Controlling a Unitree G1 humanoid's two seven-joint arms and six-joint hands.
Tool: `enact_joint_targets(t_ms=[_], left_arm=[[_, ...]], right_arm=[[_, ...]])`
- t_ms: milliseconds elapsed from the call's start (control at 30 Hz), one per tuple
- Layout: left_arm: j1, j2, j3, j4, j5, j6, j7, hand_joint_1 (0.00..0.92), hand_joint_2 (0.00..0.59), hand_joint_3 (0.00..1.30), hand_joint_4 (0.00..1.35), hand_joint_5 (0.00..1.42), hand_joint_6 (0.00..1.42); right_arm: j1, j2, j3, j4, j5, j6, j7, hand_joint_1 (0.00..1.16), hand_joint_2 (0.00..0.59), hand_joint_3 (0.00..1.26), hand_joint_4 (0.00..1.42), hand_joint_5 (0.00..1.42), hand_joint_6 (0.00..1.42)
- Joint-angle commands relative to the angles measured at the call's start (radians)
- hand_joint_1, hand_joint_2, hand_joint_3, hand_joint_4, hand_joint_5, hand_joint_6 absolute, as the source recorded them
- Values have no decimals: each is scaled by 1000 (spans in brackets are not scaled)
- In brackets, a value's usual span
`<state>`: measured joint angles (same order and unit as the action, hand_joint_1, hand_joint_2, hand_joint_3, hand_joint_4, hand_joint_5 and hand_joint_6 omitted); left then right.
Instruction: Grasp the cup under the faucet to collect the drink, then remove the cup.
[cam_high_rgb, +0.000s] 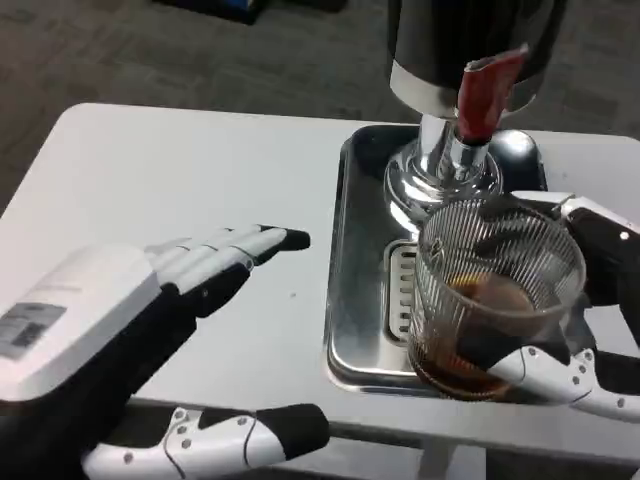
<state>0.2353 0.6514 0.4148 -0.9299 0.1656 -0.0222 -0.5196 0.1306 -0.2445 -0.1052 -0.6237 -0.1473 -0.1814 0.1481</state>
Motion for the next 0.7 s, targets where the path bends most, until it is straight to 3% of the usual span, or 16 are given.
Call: enact_joint_targets(t_ms=[33, 200, 700], left_arm=[[14, -3, -11, -17, 1, -12, -14, 0, 103, 122, 9, 66, 101], [27, -9, -13, -22, 7, -15, -16, 0, 104, 121, 9, 63, 96], [81, -6, 58, -53, 2, -30, -39, 0, 109, 121, 9, 62, 93]], right_arm=[[-7, 6, 6, -30, 22, -22, 1, 827, 224, 1110, 1249, 1424, 1424], [-15, 6, 17, -26, 18, -16, 6, 824, 223, 1118, 1249, 1424, 1424], [-73, -3, 88, 25, -23, -18, 27, 815, 231, 1121, 1265, 1424, 1424]])
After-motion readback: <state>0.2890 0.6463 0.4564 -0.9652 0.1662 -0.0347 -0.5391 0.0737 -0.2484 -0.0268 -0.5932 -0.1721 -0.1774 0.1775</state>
